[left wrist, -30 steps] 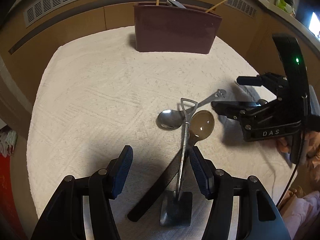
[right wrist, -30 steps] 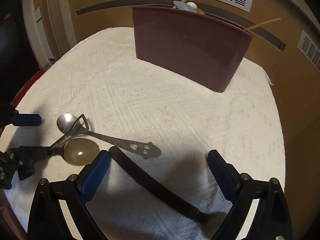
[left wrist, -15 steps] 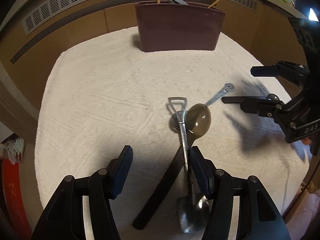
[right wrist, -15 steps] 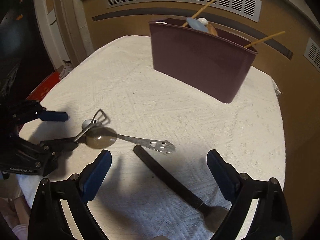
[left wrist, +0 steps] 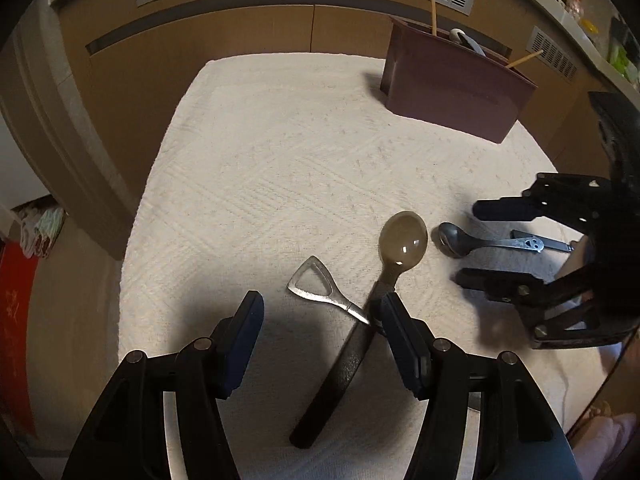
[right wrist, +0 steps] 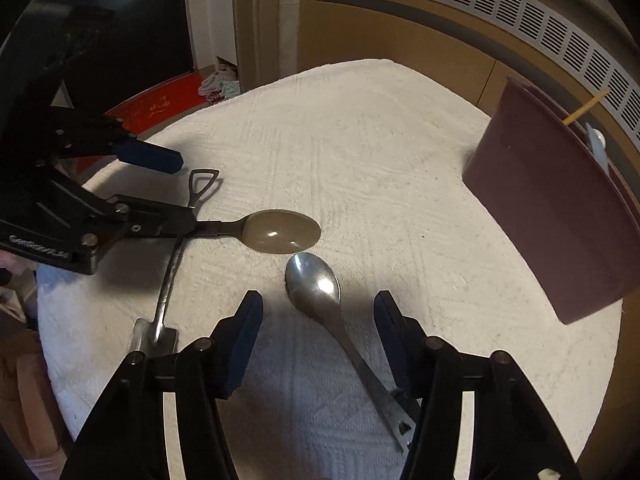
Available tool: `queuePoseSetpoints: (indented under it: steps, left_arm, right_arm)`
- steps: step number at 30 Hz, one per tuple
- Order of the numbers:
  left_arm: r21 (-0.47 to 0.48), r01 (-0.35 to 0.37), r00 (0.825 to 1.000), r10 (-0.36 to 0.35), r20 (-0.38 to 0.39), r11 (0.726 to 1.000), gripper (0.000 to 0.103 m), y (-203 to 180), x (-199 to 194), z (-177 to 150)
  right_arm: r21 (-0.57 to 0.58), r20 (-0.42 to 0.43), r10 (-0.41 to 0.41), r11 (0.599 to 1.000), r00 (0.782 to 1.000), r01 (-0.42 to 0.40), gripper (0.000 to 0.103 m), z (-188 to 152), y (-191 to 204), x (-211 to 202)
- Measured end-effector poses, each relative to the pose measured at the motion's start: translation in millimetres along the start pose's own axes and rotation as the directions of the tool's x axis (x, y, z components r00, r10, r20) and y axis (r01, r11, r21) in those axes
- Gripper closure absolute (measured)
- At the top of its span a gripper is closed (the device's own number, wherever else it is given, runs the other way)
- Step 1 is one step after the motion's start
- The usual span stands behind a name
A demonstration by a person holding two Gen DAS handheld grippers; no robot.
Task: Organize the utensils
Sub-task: 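Grasp the shovel-shaped spoon with the left tool while the right tool grasps a silver spoon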
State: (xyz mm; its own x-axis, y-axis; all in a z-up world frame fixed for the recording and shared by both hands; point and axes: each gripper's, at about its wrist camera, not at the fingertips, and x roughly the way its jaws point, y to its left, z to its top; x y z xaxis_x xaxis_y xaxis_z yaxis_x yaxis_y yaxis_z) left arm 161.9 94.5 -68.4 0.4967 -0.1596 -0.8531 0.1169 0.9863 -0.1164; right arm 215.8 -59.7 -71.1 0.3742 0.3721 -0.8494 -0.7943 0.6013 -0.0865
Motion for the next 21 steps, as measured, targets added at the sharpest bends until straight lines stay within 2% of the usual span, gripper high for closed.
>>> queuePoseSetpoints:
  steps: [2,3,4,7,12,15,19,21]
  left_arm:
    - [-0.024,0.029,0.999,-0.029,-0.017,0.999,0.041,0,-1,-2]
    - [-0.034,0.043,0.999,-0.044,-0.025,0.999,0.041,0,-1,-3]
    - [-0.044,0.058,0.998,-0.060,-0.035,0.997,0.041,0,-2,-4]
    - [-0.108,0.121,0.989,-0.130,-0.076,0.987,0.041,0,1,-4]
    - [-0.142,0.132,0.986,-0.144,-0.078,0.981,0.041,-5,10,11]
    - [-0.104,0.130,0.988,-0.138,-0.071,0.986,0.041,-19,21,23]
    - [-0.045,0.186,0.981,-0.188,-0.049,0.982,0.041,-44,34,36]
    - [-0.013,0.151,0.988,-0.151,-0.035,0.988,0.043,-51,34,38]
  right_arm:
    - [0.041,0.007,0.041,0.998,0.999,-0.041,0.052,6,-7,6]
    - [0.063,0.008,0.047,0.997,0.999,-0.048,0.060,7,-11,7]
    - [0.086,0.008,0.039,0.996,0.999,-0.040,0.075,8,-15,7]
    - [0.174,0.009,0.044,0.984,0.999,-0.045,0.076,6,-33,5]
    - [0.296,0.008,-0.062,0.954,0.998,0.057,0.076,-19,-66,-6]
    - [0.370,0.016,-0.074,0.927,0.997,0.063,0.076,-36,-84,-15]
    - [0.404,0.000,-0.140,0.906,0.990,0.128,0.076,-52,-90,-26]
    - [0.411,-0.002,-0.153,0.901,0.988,0.140,0.076,-56,-90,-30]
